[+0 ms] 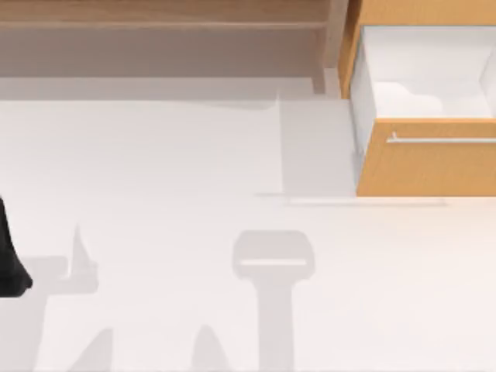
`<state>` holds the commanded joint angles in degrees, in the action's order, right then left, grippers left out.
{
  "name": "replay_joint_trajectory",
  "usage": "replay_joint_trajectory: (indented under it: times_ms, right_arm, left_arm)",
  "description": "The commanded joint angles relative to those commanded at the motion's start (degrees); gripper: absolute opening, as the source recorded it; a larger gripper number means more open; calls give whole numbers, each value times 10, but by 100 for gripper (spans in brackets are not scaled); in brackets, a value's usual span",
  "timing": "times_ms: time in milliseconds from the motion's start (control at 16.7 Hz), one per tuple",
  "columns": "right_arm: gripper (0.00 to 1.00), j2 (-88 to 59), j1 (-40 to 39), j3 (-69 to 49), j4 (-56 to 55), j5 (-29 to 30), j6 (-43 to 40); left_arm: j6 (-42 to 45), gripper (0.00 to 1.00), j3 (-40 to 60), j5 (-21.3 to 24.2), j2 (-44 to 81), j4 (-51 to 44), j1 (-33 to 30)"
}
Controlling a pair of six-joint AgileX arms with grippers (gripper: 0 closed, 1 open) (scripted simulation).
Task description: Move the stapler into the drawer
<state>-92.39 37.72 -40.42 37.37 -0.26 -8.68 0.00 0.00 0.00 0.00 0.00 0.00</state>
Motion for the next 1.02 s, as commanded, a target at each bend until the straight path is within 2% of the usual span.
replay_joint_trajectory:
  times_ms: [420,1020]
  right_arm:
    - [2,0,0,0,0,0,0]
    - [0,13,0,-8,9,0,1]
  left_arm:
    - [0,100,0,0,0,0,0]
    - [0,100,0,0,0,0,0]
